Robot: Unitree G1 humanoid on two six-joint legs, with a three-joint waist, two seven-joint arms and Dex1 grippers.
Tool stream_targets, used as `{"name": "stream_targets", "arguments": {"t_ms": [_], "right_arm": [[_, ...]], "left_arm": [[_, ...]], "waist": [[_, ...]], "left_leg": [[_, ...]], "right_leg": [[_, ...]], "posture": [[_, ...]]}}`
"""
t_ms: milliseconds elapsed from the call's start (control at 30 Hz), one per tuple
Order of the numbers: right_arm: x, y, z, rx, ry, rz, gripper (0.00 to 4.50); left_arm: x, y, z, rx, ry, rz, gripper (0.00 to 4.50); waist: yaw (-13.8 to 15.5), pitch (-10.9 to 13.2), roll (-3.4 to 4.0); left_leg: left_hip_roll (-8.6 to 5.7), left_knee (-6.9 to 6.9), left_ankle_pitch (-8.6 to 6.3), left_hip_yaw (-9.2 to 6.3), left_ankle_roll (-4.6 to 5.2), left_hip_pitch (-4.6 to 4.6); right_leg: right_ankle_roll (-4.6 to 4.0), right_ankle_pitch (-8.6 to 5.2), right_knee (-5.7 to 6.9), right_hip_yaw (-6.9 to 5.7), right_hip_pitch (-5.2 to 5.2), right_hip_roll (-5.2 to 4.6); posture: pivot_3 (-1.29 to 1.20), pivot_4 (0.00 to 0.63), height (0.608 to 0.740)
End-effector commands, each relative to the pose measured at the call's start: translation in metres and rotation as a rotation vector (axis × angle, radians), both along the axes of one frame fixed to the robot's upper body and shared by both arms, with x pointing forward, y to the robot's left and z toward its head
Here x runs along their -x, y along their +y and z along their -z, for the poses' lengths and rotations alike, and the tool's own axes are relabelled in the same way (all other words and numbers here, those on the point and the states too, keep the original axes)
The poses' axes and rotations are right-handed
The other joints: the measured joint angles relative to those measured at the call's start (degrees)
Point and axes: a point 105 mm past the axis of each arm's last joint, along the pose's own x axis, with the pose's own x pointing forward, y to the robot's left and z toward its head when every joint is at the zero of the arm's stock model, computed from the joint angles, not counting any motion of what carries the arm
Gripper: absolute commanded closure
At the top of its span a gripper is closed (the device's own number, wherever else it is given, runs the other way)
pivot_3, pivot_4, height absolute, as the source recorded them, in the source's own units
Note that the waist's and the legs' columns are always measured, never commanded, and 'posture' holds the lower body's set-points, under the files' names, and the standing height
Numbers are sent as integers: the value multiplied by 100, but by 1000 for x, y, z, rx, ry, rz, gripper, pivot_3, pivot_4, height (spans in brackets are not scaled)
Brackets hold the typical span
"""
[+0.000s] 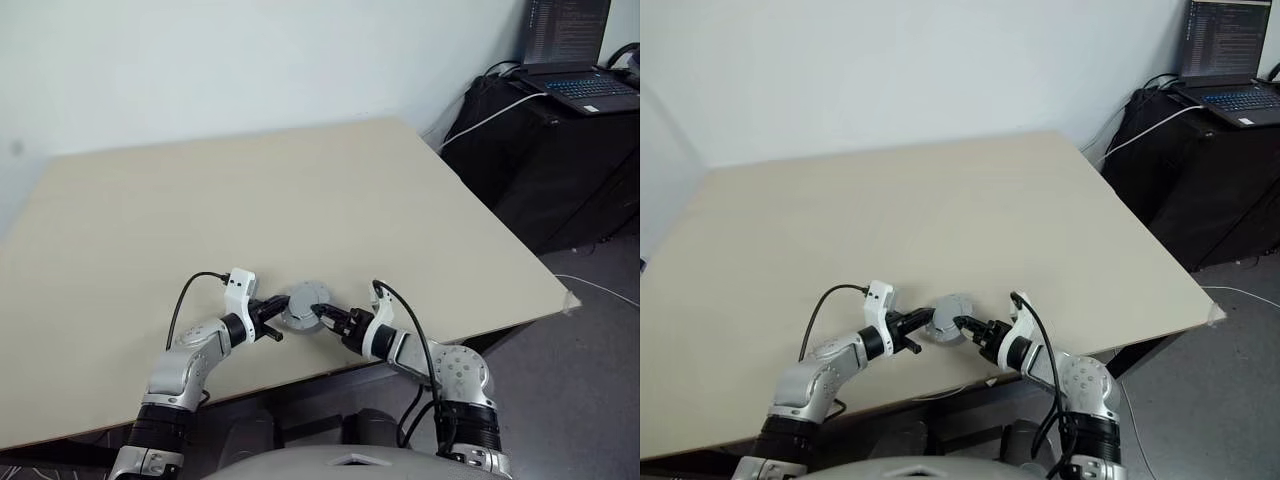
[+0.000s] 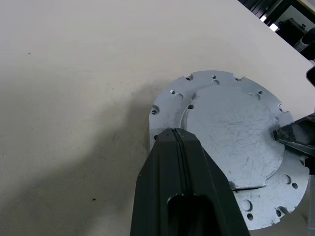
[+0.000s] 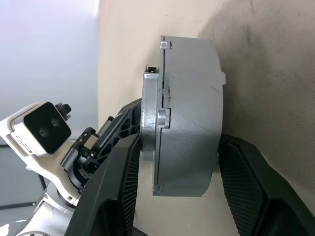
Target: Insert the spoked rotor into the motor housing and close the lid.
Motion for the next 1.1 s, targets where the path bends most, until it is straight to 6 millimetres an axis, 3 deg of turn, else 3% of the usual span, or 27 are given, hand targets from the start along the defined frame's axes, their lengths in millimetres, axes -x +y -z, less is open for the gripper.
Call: {"name": "stream_targets", "arguments": {"t_ms": [33, 267, 633, 767, 867, 1100], "right_arm": [[0, 19, -19, -72, -51, -39, 2398], [3, 19, -17, -67, -38, -43, 2399], [-5, 4, -19, -71, -53, 52, 2403], [-8, 0, -23, -94, -65, 78, 2407], [-12, -1, -36, -146, -109, 95, 2407], [-17, 3, -52, -183, -151, 89, 2407]], "left_arm": [[6, -14, 3, 21, 22, 46, 4500], [4, -11, -3, 40, -9, 19, 4500], [14, 9, -63, 286, -228, -173, 4500], [25, 16, -69, 388, -193, -276, 4500], [39, 15, -62, 509, -84, -340, 4500], [58, 13, -57, 835, 96, -481, 2286]], "waist": [[0, 0, 0], [-9, 1, 0], [-14, 49, -27], [-17, 59, -22], [-9, 72, -31], [-38, 116, -58]], "left_leg": [[0, 2, 0, 0, 0, 0], [0, 1, 0, -3, 0, 0], [-1, 2, -2, -2, 2, -19], [0, 1, -2, -2, 2, -20], [-1, 2, -2, -3, 3, -21], [3, 6, -4, -8, 4, -30]], "right_leg": [[1, 0, 0, 0, 1, 0], [1, 0, 0, -1, 1, -1], [1, 0, -2, 1, -16, -3], [1, 0, -2, 1, -18, -2], [2, -1, -3, 0, -17, -3], [3, -1, -2, -1, -28, -1]], "posture": [[0, 0, 740], [0, 0, 740], [0, 0, 740], [0, 0, 740], [0, 0, 740], [0, 0, 740]]}}
